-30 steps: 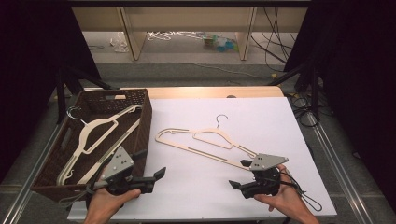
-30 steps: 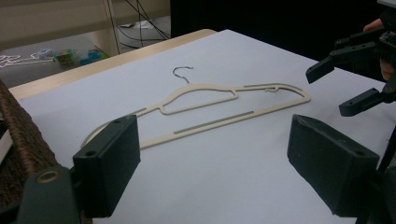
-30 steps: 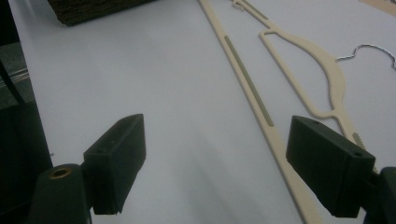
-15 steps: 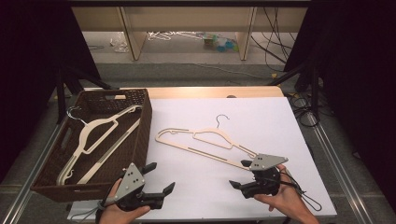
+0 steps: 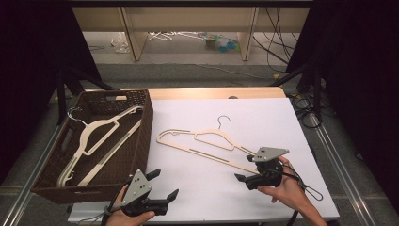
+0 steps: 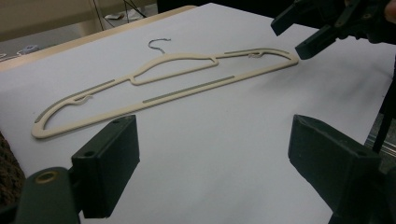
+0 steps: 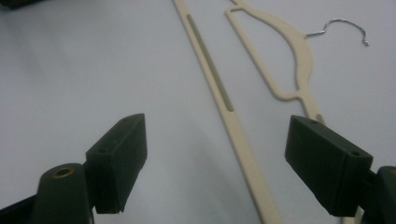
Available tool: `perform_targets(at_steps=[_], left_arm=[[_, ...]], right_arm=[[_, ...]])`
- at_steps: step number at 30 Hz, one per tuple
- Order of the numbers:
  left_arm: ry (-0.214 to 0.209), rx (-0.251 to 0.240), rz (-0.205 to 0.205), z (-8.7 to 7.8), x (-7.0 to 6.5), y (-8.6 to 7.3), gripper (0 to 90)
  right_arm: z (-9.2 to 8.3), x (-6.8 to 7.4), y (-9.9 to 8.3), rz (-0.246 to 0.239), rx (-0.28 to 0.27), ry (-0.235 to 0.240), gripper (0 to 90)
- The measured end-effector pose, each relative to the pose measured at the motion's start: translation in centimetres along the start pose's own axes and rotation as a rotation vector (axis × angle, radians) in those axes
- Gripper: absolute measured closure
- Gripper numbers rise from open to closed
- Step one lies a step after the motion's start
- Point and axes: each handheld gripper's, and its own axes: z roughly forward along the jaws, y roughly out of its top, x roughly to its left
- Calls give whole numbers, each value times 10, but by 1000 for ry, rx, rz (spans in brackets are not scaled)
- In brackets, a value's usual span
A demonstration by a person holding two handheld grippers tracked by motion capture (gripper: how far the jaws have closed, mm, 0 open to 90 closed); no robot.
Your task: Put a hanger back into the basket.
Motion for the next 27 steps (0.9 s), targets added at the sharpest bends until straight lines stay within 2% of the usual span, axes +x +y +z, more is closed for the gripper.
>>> perform_targets(at_steps=[3, 4, 5, 8, 9, 10, 12, 14, 16, 19, 20, 22, 23, 24, 25, 27], left_arm=[[9, 7, 8, -1, 1, 0, 163], [2, -1, -5, 0, 1, 0, 163], [9, 8, 1, -1, 1, 0, 163], [5, 18, 14, -1, 1, -1, 163], [1, 19, 9, 0, 1, -2, 163], [-2, 18, 22, 0, 2, -1, 163], [-6, 12, -1, 1, 0, -2, 163], [-9, 13, -3, 1, 0, -2, 163], [-14, 17, -11, 0, 0, -1, 163], [-14, 18, -8, 0, 0, -2, 163], [-21, 9, -19, 1, 0, -2, 163], [-14, 19, -11, 1, 0, -2, 163], [-15, 19, -8, 1, 0, -2, 163], [-17, 16, -12, 2, -1, -2, 164], [-21, 19, -7, 2, -1, -3, 163], [-29, 19, -5, 3, -1, -3, 164]], right_arm=[[6, -11, 4, 5, 23, -19, 254], [10, -14, 5, 8, 9, -26, 255], [11, -19, 6, 19, 33, -20, 260], [22, -32, 10, 17, 45, -46, 289], [25, -37, 11, 25, 50, -47, 300], [28, -42, 13, 23, 58, -42, 324], [35, -51, 16, 24, 71, -38, 353], [40, -58, 18, 27, 106, -31, 371], [47, -64, 17, 29, 95, -44, 381], [54, -71, 14, 65, 146, -34, 410], [58, -74, 13, 53, 133, -38, 418], [61, -78, 12, 69, 156, -34, 443], [64, -80, 11, 76, 139, -39, 451], [63, -81, 11, 103, 163, -24, 466], [66, -83, 10, 82, 138, -35, 475], [67, -85, 9, 102, 167, -28, 504]])
